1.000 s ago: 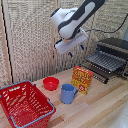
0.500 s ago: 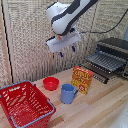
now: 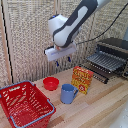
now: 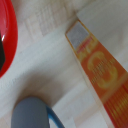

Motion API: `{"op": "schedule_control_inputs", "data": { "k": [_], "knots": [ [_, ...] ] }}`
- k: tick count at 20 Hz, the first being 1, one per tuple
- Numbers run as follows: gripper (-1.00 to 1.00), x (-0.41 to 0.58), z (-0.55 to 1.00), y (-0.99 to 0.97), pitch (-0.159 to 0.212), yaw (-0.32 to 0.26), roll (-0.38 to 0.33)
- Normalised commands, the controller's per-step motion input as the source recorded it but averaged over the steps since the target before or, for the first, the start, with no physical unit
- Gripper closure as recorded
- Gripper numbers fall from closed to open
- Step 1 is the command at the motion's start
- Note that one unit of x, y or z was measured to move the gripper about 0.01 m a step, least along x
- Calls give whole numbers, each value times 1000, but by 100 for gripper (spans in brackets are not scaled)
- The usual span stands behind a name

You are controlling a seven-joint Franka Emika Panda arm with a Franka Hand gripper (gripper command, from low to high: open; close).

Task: Extend the gripper towards the oven tray handle. Grasp the handle and carefully pull the tray out of the oven. Move the gripper above the red bowl. Grab the red bowl gently. Lift the bowl and place it onto the oven tray.

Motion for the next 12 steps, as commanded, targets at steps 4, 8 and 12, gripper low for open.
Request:
{"op": "schedule_control_inputs", "data": {
  "k": [4, 8, 12],
  "knots": [
    [-100, 44, -539, 53, -59, 30, 225],
    [-100, 48, -577, 18, -63, 19, 162],
    [-100, 16, -449, 0, -10, 4, 67]
  ]
}}
